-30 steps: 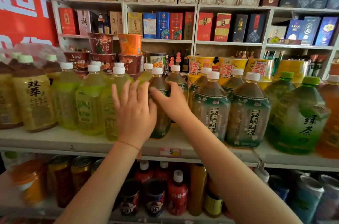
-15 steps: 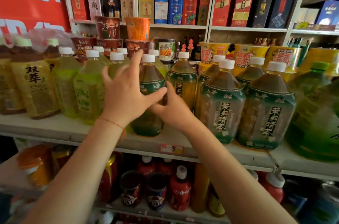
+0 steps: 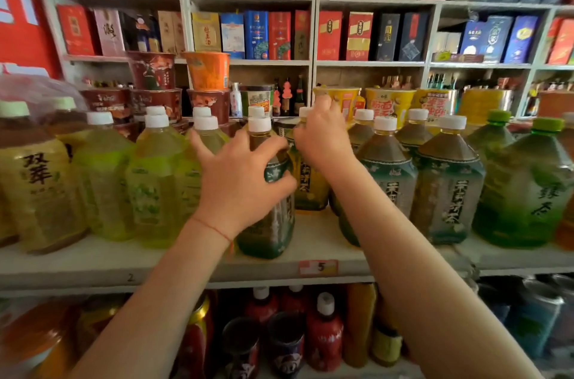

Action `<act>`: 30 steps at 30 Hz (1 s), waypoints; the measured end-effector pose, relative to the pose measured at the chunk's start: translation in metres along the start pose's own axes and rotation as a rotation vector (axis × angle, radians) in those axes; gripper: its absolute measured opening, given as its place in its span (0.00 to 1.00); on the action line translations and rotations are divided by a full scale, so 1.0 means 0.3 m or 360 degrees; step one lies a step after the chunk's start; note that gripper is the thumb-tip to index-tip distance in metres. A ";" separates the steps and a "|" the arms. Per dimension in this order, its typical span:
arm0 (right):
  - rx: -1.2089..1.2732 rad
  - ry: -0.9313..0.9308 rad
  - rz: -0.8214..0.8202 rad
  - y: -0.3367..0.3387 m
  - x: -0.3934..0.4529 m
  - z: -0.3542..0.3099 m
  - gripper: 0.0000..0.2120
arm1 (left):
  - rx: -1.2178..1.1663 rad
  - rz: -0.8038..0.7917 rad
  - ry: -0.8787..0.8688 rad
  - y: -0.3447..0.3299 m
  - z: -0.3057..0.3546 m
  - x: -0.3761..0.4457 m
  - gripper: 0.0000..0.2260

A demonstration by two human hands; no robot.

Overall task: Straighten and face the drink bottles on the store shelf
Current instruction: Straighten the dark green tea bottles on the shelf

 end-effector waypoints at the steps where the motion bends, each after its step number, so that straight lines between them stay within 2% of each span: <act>1: -0.0025 -0.0071 -0.0026 -0.033 0.016 0.011 0.22 | -0.0022 0.0018 -0.0020 0.002 0.002 -0.002 0.26; 3: 0.0076 -0.0247 -0.0091 -0.093 0.044 0.051 0.25 | -0.0058 0.0050 -0.0045 0.000 0.001 -0.006 0.24; 5: 0.0242 -0.0351 0.0014 -0.117 0.061 0.076 0.23 | -0.0074 0.0076 -0.0056 0.004 -0.007 -0.005 0.23; 12: 0.0469 -0.0417 0.0332 -0.110 0.075 0.121 0.17 | -0.0110 0.0148 -0.0058 0.004 -0.003 -0.015 0.21; 15: 0.0575 -0.0395 0.0372 -0.110 0.073 0.120 0.20 | -0.0138 0.0182 -0.0053 0.005 0.001 -0.026 0.21; 17: 0.0547 -0.0384 0.0358 -0.113 0.070 0.112 0.20 | -0.0160 0.0210 -0.0054 0.007 0.005 -0.034 0.20; 22: 0.0367 -0.0373 0.0418 -0.108 0.063 0.088 0.12 | -0.0207 0.0275 -0.0079 0.020 0.008 -0.055 0.20; 26: 0.0355 -0.0385 0.0338 -0.097 0.082 0.092 0.13 | -0.0215 0.0302 -0.0091 0.027 0.007 -0.066 0.20; 30: 0.0452 -0.0389 0.0142 -0.092 0.117 0.102 0.10 | -0.0216 0.0332 -0.0121 0.026 0.006 -0.064 0.20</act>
Point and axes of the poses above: each hand's wrist, its own x-axis towards the middle knuckle, its own y-axis out of the back of the hand, z = x × y, the point moved 7 cm from there along x, towards the middle knuckle, and after that the axes turned 3 degrees about y, right-handed, at the moved point
